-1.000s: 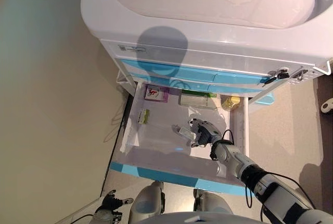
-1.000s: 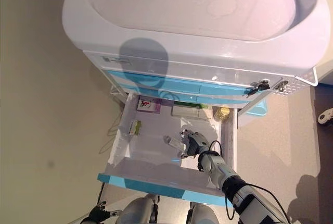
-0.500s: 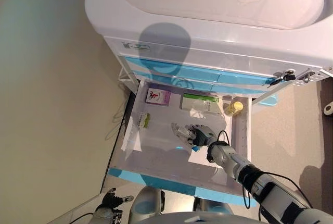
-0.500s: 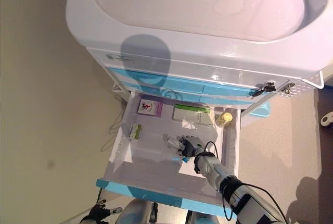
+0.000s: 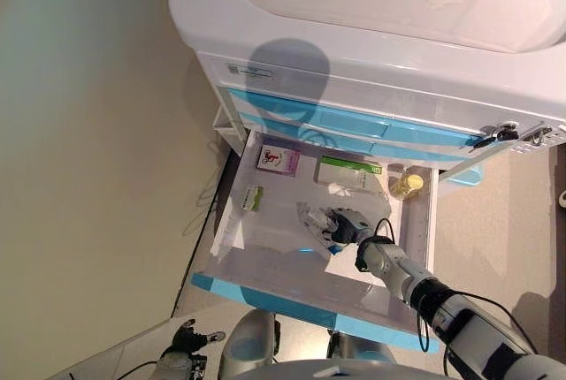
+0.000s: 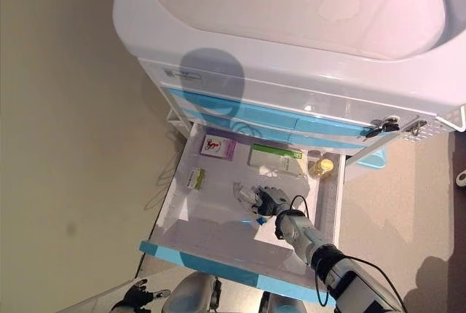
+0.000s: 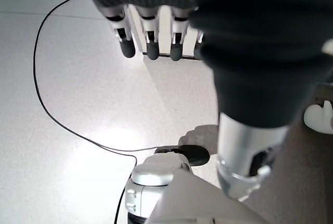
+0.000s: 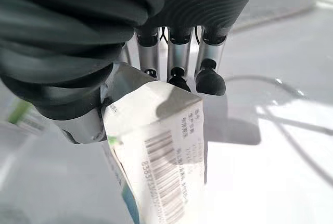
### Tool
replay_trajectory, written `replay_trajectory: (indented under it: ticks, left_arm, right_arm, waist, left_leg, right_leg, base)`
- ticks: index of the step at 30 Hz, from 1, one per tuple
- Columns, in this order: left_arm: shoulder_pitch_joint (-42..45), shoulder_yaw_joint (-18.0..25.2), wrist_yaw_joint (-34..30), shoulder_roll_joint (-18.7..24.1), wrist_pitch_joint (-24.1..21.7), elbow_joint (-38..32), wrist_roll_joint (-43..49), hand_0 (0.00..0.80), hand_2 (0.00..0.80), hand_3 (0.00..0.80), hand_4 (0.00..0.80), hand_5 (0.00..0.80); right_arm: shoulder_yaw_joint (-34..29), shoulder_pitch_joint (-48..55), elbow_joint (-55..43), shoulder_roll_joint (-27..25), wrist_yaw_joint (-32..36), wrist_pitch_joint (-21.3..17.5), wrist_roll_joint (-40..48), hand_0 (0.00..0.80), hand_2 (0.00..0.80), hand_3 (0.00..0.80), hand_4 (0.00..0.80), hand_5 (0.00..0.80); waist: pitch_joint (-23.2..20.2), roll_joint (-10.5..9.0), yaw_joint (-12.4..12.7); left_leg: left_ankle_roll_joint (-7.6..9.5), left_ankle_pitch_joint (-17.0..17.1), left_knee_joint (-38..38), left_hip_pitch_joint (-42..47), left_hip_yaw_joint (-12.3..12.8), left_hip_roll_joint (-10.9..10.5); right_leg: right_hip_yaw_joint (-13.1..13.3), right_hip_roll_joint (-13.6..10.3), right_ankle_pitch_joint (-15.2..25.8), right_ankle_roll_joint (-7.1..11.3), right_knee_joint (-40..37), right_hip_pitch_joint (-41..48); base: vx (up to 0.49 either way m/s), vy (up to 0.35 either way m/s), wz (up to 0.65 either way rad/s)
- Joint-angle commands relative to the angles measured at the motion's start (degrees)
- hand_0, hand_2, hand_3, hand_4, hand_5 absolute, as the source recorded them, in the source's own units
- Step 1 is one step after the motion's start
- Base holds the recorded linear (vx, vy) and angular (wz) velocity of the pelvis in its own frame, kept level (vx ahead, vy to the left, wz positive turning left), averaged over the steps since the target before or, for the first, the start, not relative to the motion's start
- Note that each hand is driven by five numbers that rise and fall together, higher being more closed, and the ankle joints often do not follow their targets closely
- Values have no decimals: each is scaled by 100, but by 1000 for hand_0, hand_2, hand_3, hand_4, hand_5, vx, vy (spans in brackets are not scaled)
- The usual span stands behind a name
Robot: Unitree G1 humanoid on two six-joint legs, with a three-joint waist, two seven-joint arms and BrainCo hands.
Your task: Open the drawer and pick up the medicine
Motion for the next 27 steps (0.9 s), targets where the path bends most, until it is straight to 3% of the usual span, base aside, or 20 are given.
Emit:
replay_trajectory:
  ticks: [1, 8, 9, 11, 12, 15, 18, 22, 27]
  left_arm:
    - [32, 99, -104, 221, 93, 414, 151, 0, 0, 0, 0, 0]
    - [117, 309, -484, 418, 211, 453, 262, 0, 0, 0, 0, 0]
    - [139, 381, -619, 495, 247, 478, 298, 0, 0, 0, 0, 0]
    - [156, 397, -673, 503, 259, 474, 296, 0, 0, 0, 0, 0]
    - [213, 440, -798, 543, 264, 482, 323, 0, 0, 0, 0, 0]
    - [268, 486, -902, 574, 246, 494, 289, 0, 0, 0, 0, 0]
    - [381, 548, -1034, 610, 218, 524, 224, 0, 0, 0, 0, 0]
    - [482, 591, -1100, 602, 210, 640, 182, 0, 0, 0, 0, 0]
    - [611, 611, -1127, 506, 208, 806, 175, 0, 0, 0, 0, 0]
  right_arm:
    - [120, -44, -616, 91, 516, -131, 449, 800, 800, 800, 800, 800]
    - [132, -207, -1251, -263, 1668, -155, 1670, 800, 800, 800, 800, 800]
    - [213, -401, -1610, -465, 2144, -143, 2145, 800, 800, 800, 800, 800]
    - [205, -412, -1717, -551, 2255, -107, 2348, 800, 800, 800, 800, 800]
    - [346, -672, -2002, -821, 2745, -67, 2834, 800, 800, 800, 800, 800]
    - [467, -986, -2296, -1165, 3085, 23, 3405, 800, 800, 800, 800, 800]
    - [771, -1646, -2964, -1974, 3601, 258, 4879, 800, 800, 800, 800, 800]
    - [830, -2064, -3586, -2700, 3718, 364, 6362, 800, 800, 800, 800, 800]
    - [592, -2276, -4016, -3503, 3612, 231, 7489, 800, 800, 800, 800, 800]
  waist:
    - [-468, -358, 42]
    - [-797, -546, 61]
    - [-930, -608, 55]
    - [-966, -620, 63]
    - [-1075, -662, 88]
    - [-1164, -712, 118]
    - [-1332, -800, 172]
    - [-1468, -879, 212]
    - [-1630, -929, 195]
  left_leg:
    - [128, -215, 13, -5, 33, -274]
    - [76, -289, -23, 286, 143, -176]
    - [55, -310, -31, 382, 174, -141]
    - [49, -324, -35, 439, 187, -129]
    - [26, -347, -37, 529, 208, -102]
    - [7, -361, -37, 606, 240, -81]
    - [-32, -377, -37, 732, 292, -42]
    - [-71, -359, -37, 792, 323, -2]
    - [-111, -346, -37, 831, 328, 23]
  right_leg:
    - [261, -218, 136, 301, 732, -623]
    - [295, -114, 125, 285, 533, -294]
    - [313, -77, 109, 280, 502, -191]
    - [310, -66, 106, 279, 477, -131]
    - [309, -32, 86, 273, 431, -24]
    - [320, -6, 84, 270, 378, 86]
    - [323, 61, 65, 259, 312, 220]
    - [295, 103, 74, 258, 260, 314]
    - [225, 115, 75, 261, 222, 385]
  base:
    - [50, -45, -2]
    - [70, -50, -10]
    - [80, -48, -17]
    - [78, -47, -11]
    - [66, -45, -6]
    - [60, -48, -7]
    - [42, -44, -9]
    - [15, -32, -5]
    - [4, -6, 0]
